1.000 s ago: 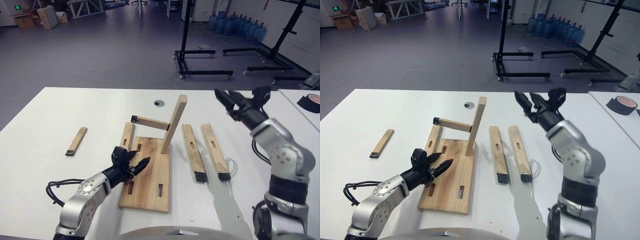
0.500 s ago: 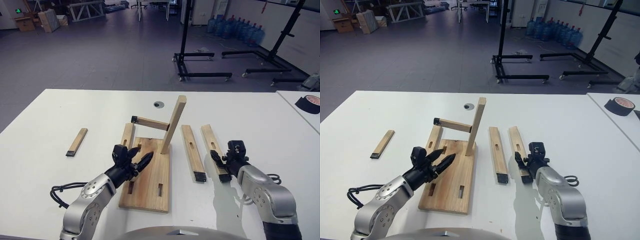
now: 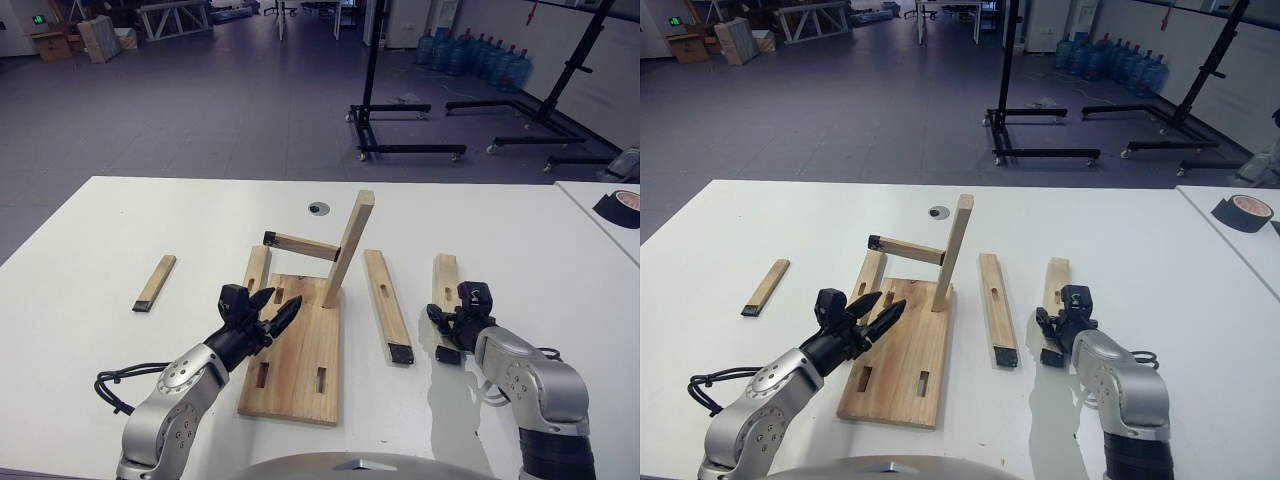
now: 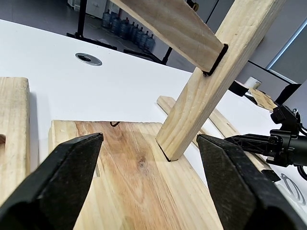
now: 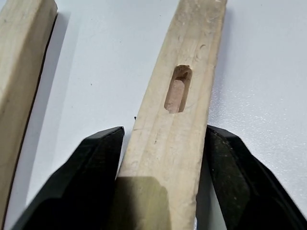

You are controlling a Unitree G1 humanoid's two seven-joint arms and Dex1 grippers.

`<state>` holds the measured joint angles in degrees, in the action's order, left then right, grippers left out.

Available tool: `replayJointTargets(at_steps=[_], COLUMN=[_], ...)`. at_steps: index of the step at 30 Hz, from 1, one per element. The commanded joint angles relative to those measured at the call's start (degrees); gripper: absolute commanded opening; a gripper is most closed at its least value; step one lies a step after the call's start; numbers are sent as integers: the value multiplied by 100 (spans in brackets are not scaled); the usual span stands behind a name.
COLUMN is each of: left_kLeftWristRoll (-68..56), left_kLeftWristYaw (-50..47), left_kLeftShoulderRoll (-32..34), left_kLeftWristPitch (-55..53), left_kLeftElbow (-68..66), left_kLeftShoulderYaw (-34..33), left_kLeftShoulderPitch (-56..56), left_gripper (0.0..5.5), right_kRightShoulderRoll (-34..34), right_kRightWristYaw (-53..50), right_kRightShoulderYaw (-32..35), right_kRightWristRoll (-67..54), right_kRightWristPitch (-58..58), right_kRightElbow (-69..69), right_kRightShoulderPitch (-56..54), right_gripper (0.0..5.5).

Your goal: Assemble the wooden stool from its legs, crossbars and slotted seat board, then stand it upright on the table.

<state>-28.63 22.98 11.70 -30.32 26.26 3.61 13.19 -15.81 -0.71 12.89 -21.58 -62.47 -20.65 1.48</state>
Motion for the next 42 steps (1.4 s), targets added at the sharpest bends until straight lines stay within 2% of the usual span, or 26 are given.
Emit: replayJointTargets(at_steps=[1,2,6,8,11,13,16,18,20,23,28,31,42], left_kLeftWristRoll=[25,8,-462,-971,-1813,-2463,-3449,-3870,-4316,-4944,-5213,-5030,-4737], left_kLeftWristYaw=[-46,-50,200,426,783,1063,1406,1486,1499,1695,1590,1484,1721], left_kLeftShoulderRoll=[10,-1,-70,-153,-135,-7,211,329,413,668,984,1063,1135], left_kLeftWristPitch=[43,59,101,132,16,-157,-435,-578,-716,-924,-1050,-1003,-851], left_kLeftElbow=[-53,-52,60,118,247,392,659,784,825,1039,1055,984,944], left_kLeftShoulderYaw=[-49,-72,-270,-478,-746,-876,-1014,-1007,-1013,-971,-915,-852,-772], left_kLeftShoulderPitch=[-69,-83,-67,-32,-40,-46,-4,0,-34,-3,-225,-348,-295], left_gripper=[358,358,358,358,358,358,387,417,418,418,418,418,418], right_kRightShoulderRoll=[206,221,236,272,225,72,-314,-620,-930,-1298,-1491,-1556,-1537], right_kRightWristYaw=[8,19,201,513,1373,2183,2953,3480,4089,4789,5413,5603,5432], right_kRightShoulderYaw=[112,124,103,166,733,1424,2226,1987,1420,446,-550,-942,-1506], right_kRightWristRoll=[-64,-49,-55,-138,-612,-1603,-3987,-4958,-5361,-5052,-4528,-4378,-4410], right_kRightWristPitch=[-492,-524,-264,416,1787,2223,1738,1313,885,666,887,963,872], right_kRightElbow=[198,195,239,373,725,771,364,-275,-886,-1174,-1222,-1241,-1008], right_kRightShoulderPitch=[25,-4,-165,-418,-1022,-1530,-2080,-1843,-1305,-740,-661,-626,-480], right_gripper=[220,204,202,202,202,202,202,202,202,202,202,202,202])
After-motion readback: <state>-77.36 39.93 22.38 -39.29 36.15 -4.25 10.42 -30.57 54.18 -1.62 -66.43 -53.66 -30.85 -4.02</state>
